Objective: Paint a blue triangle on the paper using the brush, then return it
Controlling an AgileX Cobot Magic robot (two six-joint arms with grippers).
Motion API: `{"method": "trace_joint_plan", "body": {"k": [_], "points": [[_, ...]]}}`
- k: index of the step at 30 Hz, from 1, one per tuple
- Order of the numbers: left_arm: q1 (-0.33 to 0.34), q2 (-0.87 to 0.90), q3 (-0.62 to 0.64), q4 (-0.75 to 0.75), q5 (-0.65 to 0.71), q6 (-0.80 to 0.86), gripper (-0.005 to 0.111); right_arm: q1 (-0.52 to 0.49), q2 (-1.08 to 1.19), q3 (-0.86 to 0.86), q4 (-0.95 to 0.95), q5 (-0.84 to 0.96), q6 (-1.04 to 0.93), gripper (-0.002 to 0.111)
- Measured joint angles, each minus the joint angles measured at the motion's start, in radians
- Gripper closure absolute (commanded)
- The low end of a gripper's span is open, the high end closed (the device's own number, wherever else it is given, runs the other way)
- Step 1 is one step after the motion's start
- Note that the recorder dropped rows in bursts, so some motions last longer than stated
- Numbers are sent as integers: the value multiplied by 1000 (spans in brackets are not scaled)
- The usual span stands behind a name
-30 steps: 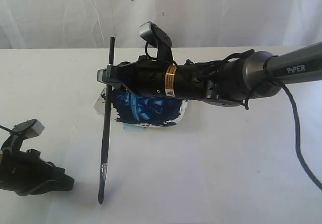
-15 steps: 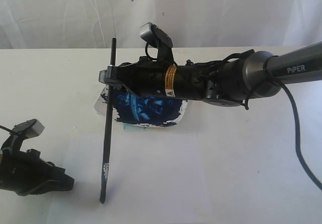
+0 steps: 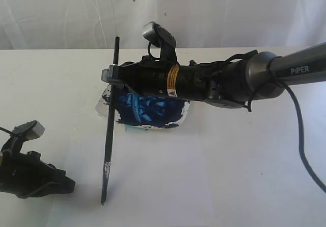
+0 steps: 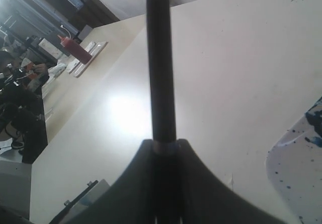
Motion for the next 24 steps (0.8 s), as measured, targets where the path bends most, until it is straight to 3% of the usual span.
{"method": "trace_joint_plan", "body": {"k": [24], "points": [[0,0,0,0,0,0,107,-64,0,0,13,24,-20,108]]}}
